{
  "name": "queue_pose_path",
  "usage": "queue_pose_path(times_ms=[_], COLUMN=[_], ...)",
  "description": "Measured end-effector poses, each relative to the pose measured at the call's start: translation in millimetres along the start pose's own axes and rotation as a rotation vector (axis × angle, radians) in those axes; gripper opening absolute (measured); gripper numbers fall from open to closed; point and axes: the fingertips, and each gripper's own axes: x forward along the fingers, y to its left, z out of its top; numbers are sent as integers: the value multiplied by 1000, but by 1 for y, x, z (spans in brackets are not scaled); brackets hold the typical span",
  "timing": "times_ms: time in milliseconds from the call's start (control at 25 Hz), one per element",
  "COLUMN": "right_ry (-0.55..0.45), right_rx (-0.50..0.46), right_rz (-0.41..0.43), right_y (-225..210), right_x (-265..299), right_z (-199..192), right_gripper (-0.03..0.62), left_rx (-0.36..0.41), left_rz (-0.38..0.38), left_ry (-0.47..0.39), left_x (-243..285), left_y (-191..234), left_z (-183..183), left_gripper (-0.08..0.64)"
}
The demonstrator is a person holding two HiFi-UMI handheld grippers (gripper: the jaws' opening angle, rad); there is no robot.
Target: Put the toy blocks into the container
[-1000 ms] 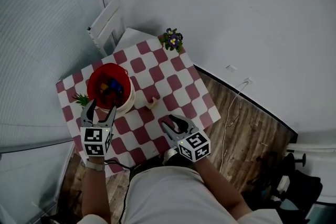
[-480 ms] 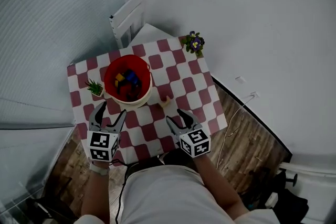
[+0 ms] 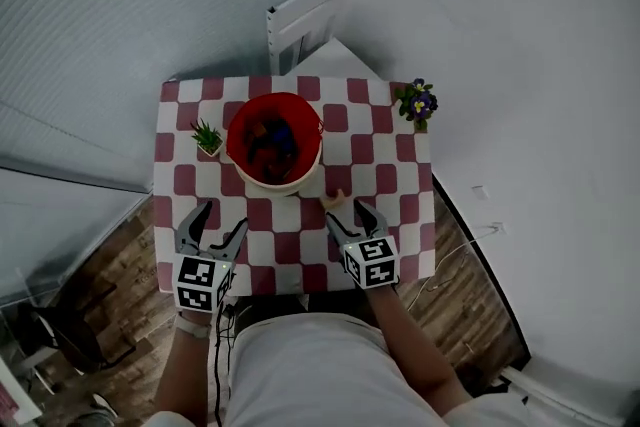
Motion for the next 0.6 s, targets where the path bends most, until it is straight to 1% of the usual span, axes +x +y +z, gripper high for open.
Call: queue_pose_path(times_ms=[240,600], right_ry=[72,139], right_rx=[-50,-83], right_rz=[70,102], right_y=[-7,-22], right_x=[24,51], right_z=[-19,-45], right_gripper=[284,302], left_rx=[-108,-238], left_rz=[90,204], left_ry=[38,76], left_x=[-13,-32], left_y=[-21,-54], left_z=[-29,-68], left_gripper=[293,293])
